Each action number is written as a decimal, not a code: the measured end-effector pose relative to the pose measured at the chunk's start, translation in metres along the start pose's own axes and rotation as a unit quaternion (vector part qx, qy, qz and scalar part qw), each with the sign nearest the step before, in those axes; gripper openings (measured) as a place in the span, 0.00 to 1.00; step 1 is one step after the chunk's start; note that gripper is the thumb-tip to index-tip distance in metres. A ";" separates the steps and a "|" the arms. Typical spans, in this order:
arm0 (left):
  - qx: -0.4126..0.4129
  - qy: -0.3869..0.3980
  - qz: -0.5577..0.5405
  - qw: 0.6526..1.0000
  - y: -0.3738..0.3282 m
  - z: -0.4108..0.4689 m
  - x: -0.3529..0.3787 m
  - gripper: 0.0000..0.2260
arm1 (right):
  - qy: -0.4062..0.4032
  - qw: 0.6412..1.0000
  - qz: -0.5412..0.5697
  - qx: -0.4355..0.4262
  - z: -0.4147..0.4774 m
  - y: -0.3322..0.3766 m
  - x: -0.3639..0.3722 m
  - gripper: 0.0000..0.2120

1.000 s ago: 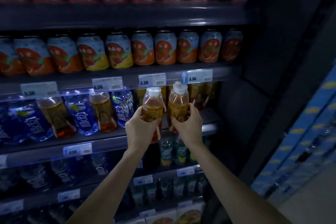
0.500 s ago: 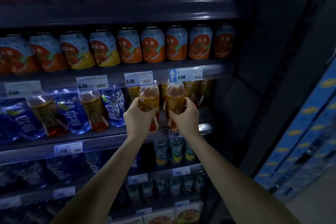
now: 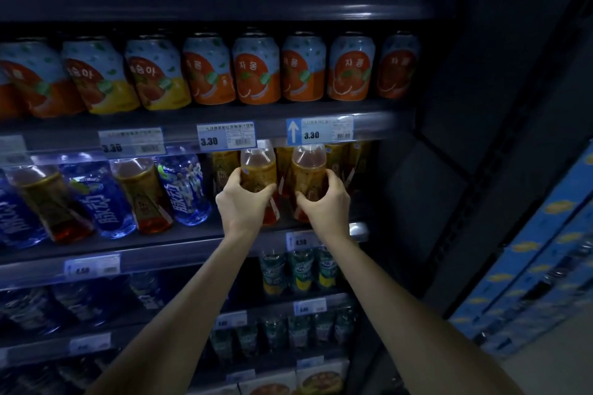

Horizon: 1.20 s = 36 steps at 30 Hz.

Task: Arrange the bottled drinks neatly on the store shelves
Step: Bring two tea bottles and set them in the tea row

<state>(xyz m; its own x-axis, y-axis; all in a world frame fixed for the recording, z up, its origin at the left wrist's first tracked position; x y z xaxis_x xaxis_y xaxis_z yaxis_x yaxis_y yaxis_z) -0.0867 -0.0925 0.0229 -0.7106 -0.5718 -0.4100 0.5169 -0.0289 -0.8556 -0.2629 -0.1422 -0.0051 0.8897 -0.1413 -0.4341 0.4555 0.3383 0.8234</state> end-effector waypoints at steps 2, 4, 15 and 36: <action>0.001 0.001 -0.009 1.000 0.002 -0.003 0.005 0.31 | -0.001 1.000 -0.001 -0.004 -0.002 -0.001 0.002 0.36; 0.001 -0.003 -0.015 1.000 0.004 -0.004 0.008 0.31 | -0.002 1.000 0.003 -0.003 -0.004 -0.001 0.004 0.37; -0.042 0.028 -0.012 0.999 0.039 -0.016 0.018 0.33 | -0.063 0.997 0.004 0.036 -0.020 -0.007 0.019 0.36; -0.018 0.085 -0.046 0.995 0.011 -0.029 0.089 0.28 | -0.090 0.994 -0.010 0.056 -0.005 -0.042 -0.034 0.34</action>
<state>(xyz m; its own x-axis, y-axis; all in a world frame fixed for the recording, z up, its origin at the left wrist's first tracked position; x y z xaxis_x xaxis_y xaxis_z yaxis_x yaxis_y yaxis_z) -0.1581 -0.1193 -0.0321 -0.8261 -0.4211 -0.3744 0.4305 -0.0430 -0.9016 -0.3126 -0.1468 -0.0270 0.8666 -0.3143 -0.3876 0.4656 0.2295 0.8547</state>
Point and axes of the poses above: each hand's wrist, its own z-axis towards the middle knuckle, its own x-axis out of the palm, y = z × x, the point moved 4 cm from there along z, towards the middle knuckle, and after that the axes turned 10 degrees about y, right-handed, at the moved point
